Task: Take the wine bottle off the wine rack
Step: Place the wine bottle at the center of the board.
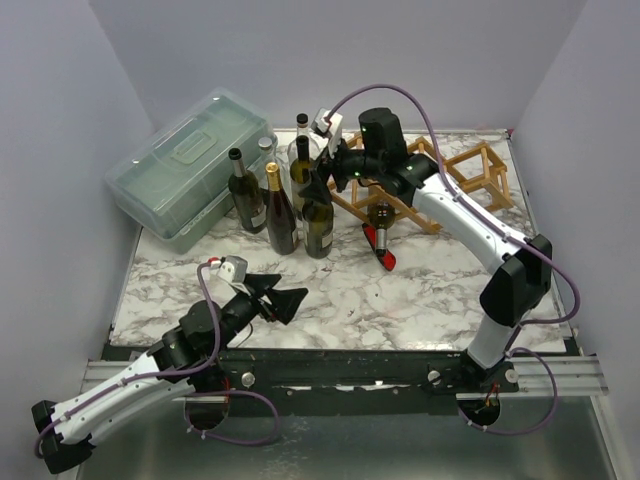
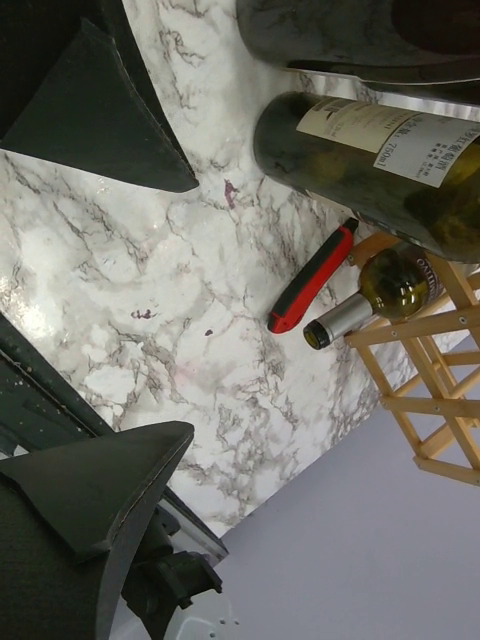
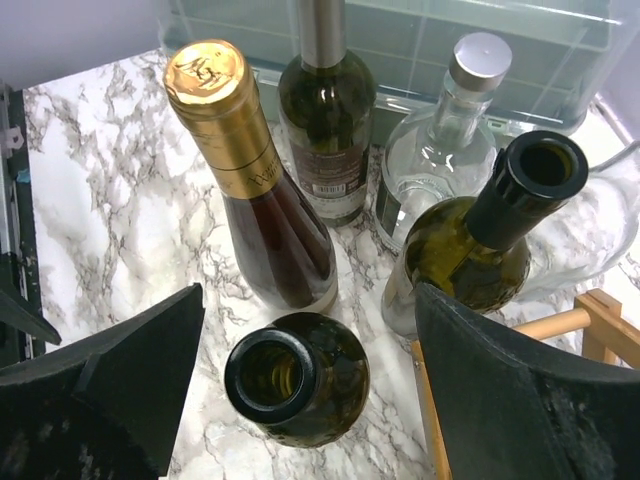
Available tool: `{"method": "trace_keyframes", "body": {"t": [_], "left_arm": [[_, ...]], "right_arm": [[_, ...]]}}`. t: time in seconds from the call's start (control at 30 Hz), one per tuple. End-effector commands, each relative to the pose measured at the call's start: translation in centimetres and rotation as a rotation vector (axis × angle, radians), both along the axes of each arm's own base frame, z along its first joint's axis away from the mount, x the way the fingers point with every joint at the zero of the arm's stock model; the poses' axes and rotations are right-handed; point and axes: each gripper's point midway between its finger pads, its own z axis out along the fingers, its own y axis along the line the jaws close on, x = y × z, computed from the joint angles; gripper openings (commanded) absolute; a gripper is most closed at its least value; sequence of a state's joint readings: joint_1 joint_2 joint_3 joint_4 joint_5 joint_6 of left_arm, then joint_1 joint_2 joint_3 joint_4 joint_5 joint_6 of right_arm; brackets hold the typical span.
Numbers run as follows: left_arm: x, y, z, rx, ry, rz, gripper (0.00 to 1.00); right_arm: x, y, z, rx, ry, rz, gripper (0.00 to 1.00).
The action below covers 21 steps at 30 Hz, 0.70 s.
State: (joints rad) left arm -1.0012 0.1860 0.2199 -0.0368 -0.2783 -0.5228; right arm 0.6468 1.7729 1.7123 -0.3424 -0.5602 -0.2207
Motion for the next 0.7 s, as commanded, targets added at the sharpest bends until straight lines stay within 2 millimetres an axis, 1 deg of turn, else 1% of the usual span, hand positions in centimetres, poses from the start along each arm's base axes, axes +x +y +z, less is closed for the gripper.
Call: {"method": "trace_keyframes", "body": {"t": [0.0, 0.1, 0.2, 0.33, 0.4, 0.47, 0.57, 0.67], "left_arm": [[-0.3, -0.7, 0.4, -0.054, 0.071, -0.017, 0.99], [-0.3, -1.2, 0.7, -0.068, 0.101, -0.031, 0.99], [-0.4, -2.0, 1.3, -0.09, 0.127, -0.051, 0.99], [-0.1, -2.8, 1.8, -0.136, 0.181, -0.05, 0.99], [0.2, -3.2, 1.9, -0.169, 0.213, -0.041, 0.99], [0.5, -3.5, 2.0, -0.201, 0.245, -0.025, 0.99], [1.1, -3.9, 2.1, -0.253, 0.296, 0.003, 0.98], [1.5, -4.6, 2.3, -0.306, 0.333, 0.008, 0.97]], "right_arm": [[-1.0, -0.6, 4.5, 0.067, -0.051, -0.022, 0.91], [-2.0, -1.3, 5.9, 0.073, -0.071, -0.011, 0.97], [-3.3, -2.1, 7.6, 0.074, -0.093, 0.015, 0.99], [-5.3, -3.4, 9.7, 0.081, -0.119, 0.054, 0.99], [-6.3, -4.2, 10.5, 0.079, -0.129, 0.072, 0.99], [-7.3, -5.1, 11.0, 0.072, -0.141, 0.095, 0.99], [-8.9, -7.2, 11.2, 0.045, -0.163, 0.126, 0.99], [-10.0, -9.8, 10.0, -0.034, -0.168, 0.101, 0.99]]}}
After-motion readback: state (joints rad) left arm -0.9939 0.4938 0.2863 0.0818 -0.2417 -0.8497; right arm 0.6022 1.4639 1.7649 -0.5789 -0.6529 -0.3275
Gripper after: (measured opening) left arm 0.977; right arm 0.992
